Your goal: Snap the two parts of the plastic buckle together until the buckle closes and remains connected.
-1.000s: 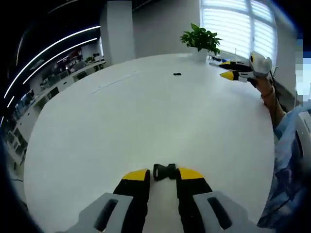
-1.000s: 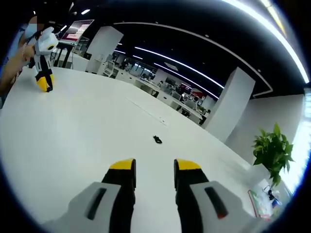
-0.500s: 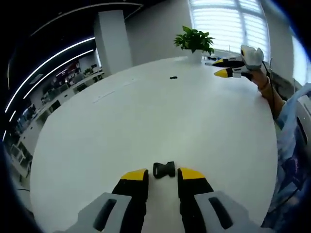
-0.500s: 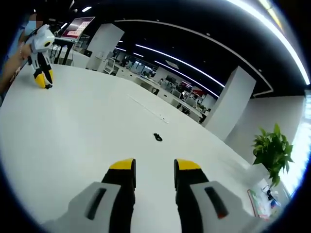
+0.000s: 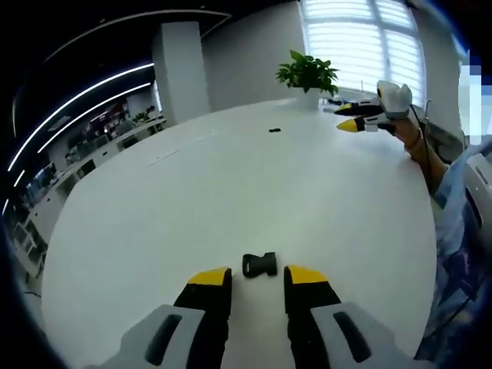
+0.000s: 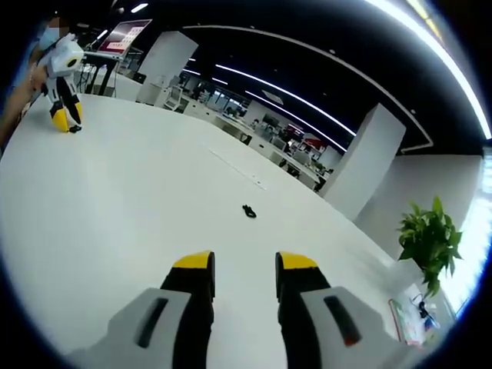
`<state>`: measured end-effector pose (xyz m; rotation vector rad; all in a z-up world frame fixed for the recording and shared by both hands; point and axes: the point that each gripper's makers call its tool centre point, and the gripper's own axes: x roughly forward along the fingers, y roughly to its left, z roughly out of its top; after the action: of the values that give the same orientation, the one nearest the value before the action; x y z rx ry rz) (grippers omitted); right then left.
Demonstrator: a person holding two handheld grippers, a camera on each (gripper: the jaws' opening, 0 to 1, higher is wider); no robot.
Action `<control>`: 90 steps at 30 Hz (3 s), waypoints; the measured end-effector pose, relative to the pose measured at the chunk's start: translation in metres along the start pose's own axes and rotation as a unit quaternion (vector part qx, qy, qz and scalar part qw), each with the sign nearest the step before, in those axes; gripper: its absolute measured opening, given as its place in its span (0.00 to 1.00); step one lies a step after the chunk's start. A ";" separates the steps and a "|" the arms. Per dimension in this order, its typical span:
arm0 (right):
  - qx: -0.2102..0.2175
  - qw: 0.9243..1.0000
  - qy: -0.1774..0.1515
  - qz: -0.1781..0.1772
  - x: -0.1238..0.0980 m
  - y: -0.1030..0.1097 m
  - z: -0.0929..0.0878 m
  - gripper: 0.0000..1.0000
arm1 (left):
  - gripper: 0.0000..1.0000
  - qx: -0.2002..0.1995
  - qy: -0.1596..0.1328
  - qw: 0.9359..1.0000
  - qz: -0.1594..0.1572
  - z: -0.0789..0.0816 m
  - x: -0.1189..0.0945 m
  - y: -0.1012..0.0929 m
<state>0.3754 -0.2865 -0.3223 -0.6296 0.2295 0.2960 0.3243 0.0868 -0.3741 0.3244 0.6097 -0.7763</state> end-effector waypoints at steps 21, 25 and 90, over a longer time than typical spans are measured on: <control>-0.012 1.000 0.006 0.007 0.002 0.004 0.000 0.31 | 0.28 0.001 -0.015 1.000 -0.010 -0.008 -0.005 0.000; -0.013 1.000 0.005 0.005 0.001 0.004 0.000 0.31 | 0.28 -0.014 -0.021 1.000 -0.008 -0.012 -0.007 0.005; -0.018 1.000 0.003 0.014 0.003 0.007 0.002 0.31 | 0.10 0.078 0.183 0.971 -0.130 0.007 0.020 -0.017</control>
<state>0.3755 -0.2793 -0.3257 -0.6631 0.2384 0.3257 0.3259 0.0611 -0.3822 0.5460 0.9539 -1.0289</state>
